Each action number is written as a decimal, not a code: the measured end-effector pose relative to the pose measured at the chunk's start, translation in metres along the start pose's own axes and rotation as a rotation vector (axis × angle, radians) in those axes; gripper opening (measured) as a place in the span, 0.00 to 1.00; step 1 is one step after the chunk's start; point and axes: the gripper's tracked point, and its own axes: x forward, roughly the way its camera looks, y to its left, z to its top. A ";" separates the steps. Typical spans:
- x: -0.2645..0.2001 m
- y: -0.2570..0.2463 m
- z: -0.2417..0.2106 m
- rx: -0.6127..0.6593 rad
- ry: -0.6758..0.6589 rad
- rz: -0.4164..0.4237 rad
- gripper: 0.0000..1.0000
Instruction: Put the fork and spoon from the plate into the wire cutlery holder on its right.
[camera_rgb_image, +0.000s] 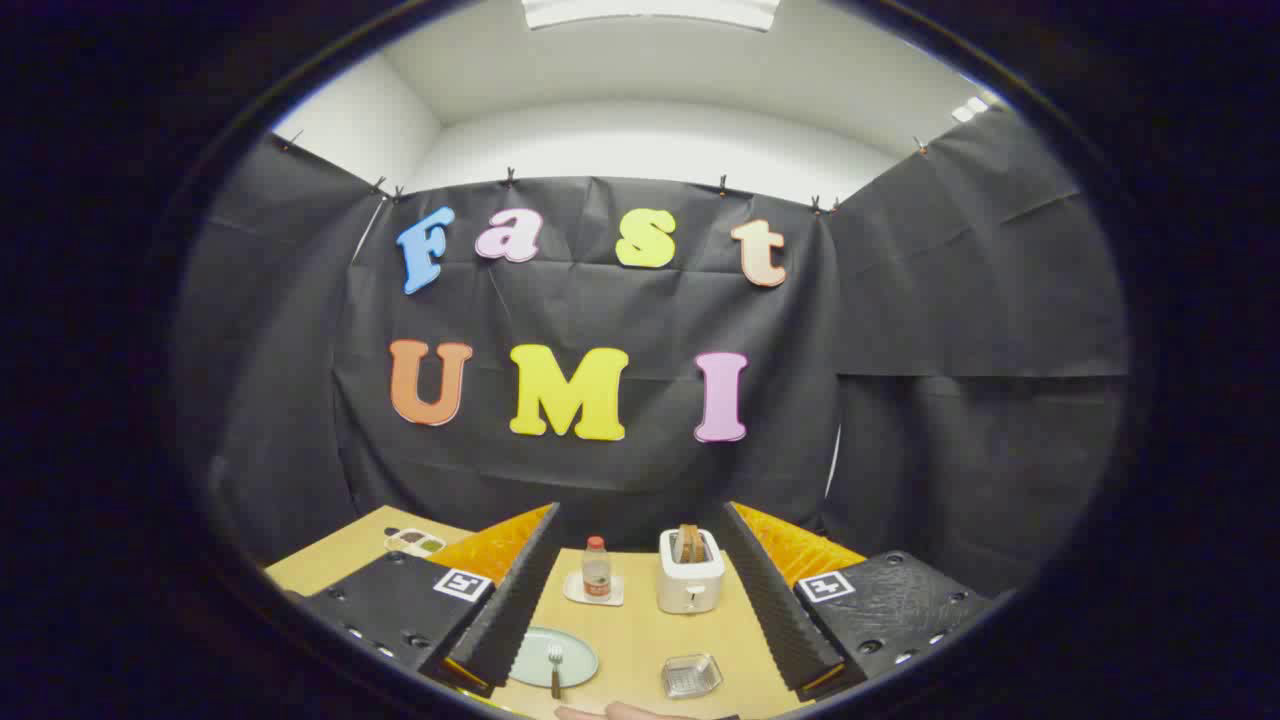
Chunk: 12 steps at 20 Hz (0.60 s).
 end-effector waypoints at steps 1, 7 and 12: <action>-0.001 0.001 0.000 -0.007 0.005 -0.002 0.95; -0.005 0.011 -0.012 -0.002 0.037 -0.004 0.95; 0.001 0.013 -0.024 0.039 0.058 -0.023 0.95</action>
